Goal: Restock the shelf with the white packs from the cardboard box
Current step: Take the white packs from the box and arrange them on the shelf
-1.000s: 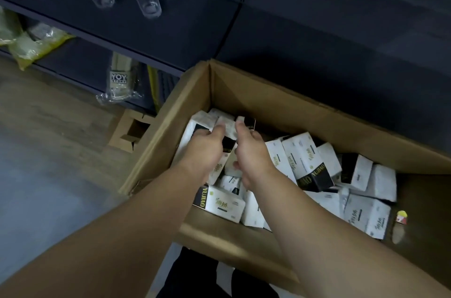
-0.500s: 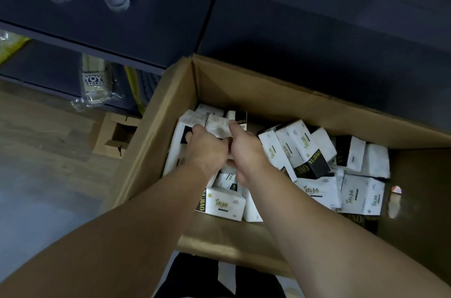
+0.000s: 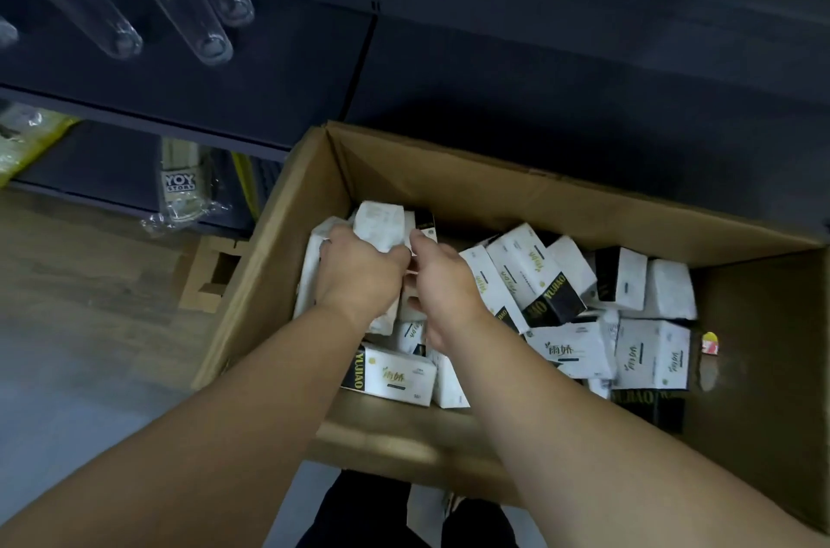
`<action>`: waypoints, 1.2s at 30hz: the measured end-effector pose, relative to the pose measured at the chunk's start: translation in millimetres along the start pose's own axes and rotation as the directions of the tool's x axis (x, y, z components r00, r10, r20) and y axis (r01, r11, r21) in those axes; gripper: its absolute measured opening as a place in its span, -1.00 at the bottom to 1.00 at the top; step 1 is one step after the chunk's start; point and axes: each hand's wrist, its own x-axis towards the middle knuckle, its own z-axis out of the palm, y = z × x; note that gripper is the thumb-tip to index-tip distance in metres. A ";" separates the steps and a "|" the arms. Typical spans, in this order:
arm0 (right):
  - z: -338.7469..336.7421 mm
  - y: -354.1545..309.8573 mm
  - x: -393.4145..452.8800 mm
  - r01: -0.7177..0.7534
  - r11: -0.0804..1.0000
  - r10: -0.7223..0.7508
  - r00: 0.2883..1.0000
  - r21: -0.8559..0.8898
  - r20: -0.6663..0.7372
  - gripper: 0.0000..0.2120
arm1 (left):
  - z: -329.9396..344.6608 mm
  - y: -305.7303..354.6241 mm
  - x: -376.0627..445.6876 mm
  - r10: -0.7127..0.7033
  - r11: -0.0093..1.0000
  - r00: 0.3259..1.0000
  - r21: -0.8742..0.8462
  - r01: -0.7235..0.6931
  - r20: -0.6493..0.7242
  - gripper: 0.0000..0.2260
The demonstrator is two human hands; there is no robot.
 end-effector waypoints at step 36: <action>-277.8 -67.1 -205.0 0.720 0.693 -0.653 0.646 0.033 -0.394 -0.78 | 41.6 138.2 -277.6 0.545 0.686 0.836 -0.537 -0.491 -0.068 -0.73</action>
